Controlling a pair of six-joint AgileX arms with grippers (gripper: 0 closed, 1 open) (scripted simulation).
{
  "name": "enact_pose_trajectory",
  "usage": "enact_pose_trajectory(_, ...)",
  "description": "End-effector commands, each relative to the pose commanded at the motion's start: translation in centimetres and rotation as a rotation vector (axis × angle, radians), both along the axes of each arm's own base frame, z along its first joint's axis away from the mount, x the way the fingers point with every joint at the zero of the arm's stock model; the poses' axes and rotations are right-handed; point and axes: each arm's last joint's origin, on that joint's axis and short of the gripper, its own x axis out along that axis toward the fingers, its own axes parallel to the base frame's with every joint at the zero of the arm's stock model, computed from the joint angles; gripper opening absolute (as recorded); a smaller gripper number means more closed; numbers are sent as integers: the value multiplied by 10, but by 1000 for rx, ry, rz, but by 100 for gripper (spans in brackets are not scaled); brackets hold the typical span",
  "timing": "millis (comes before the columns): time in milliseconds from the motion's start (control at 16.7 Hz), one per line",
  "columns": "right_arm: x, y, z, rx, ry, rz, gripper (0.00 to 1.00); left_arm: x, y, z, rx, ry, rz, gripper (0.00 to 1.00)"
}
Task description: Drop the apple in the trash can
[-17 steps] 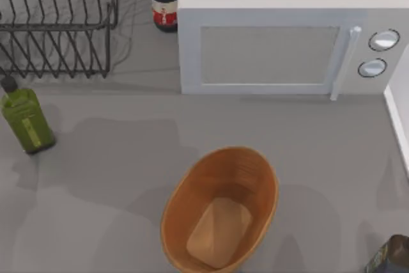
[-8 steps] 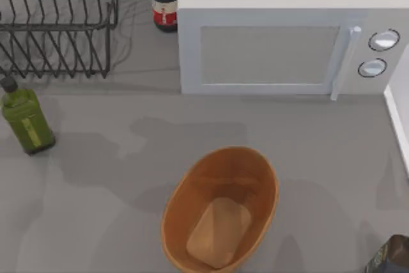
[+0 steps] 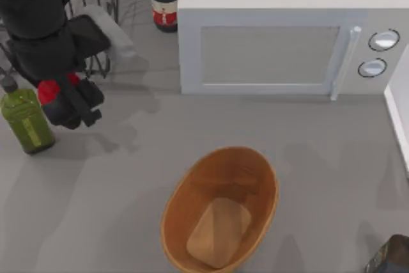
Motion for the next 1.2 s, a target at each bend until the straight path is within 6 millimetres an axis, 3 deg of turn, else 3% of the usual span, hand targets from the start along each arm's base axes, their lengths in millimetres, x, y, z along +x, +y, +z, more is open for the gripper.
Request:
enact_pose_trajectory(300,0,0,0,0,0,0,100,-50,-101,-7,18,-36,-406,0)
enact_pose_trajectory(540,0,0,0,0,0,0,100,-94,-154,-9,-16,-60,-664,0)
enact_pose_trajectory(720,0,0,0,0,0,0,100,-107,-166,-9,-33,-57,-732,0)
enact_pose_trajectory(1020,0,0,0,0,0,0,100,-106,-164,-9,-33,-59,-728,0)
enact_pose_trajectory(1200,0,0,0,0,0,0,100,-104,-165,-21,-37,-66,-726,0)
